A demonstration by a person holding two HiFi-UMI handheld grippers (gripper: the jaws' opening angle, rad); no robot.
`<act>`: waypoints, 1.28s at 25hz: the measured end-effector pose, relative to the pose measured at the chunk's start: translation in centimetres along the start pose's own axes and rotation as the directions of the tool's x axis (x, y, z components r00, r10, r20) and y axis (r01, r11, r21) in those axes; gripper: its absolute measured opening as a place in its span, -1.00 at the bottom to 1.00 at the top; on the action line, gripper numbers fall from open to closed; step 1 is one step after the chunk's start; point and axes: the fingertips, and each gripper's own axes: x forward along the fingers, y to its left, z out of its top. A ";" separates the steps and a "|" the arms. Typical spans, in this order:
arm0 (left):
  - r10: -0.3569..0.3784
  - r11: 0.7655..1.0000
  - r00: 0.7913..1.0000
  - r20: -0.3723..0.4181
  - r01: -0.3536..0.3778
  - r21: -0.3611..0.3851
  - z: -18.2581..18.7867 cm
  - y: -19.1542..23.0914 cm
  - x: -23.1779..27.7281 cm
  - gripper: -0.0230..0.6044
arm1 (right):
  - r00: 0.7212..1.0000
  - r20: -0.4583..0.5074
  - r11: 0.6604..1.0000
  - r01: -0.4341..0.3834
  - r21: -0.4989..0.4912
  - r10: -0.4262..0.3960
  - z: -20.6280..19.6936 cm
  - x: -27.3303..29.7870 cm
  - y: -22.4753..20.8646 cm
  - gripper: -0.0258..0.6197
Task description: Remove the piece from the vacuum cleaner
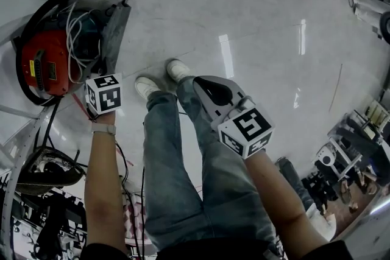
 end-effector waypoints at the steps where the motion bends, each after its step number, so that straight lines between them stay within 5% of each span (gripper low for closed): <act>1: 0.003 1.000 1.000 0.000 -0.003 0.006 0.0 0.0 0.0 -0.79 | 1.000 0.001 1.000 0.000 0.000 0.000 -0.1 -0.1 0.0 -0.83; 19: 0.020 0.996 1.000 -0.007 -0.019 0.092 -0.5 -1.3 -0.1 -0.79 | 1.000 0.013 1.000 0.008 0.015 -0.008 -1.0 -0.7 -0.2 -0.83; 25: -0.059 0.975 0.998 -0.017 0.061 0.213 -1.2 -7.8 -0.1 -0.80 | 1.000 0.014 1.000 0.014 0.024 -0.014 -1.3 -0.9 -0.6 -0.83; 32: -0.164 0.979 0.986 -0.040 0.167 0.117 -1.9 -13.4 -0.6 -0.80 | 0.999 0.019 0.999 0.030 0.033 -0.031 -1.6 -1.8 -1.6 -0.83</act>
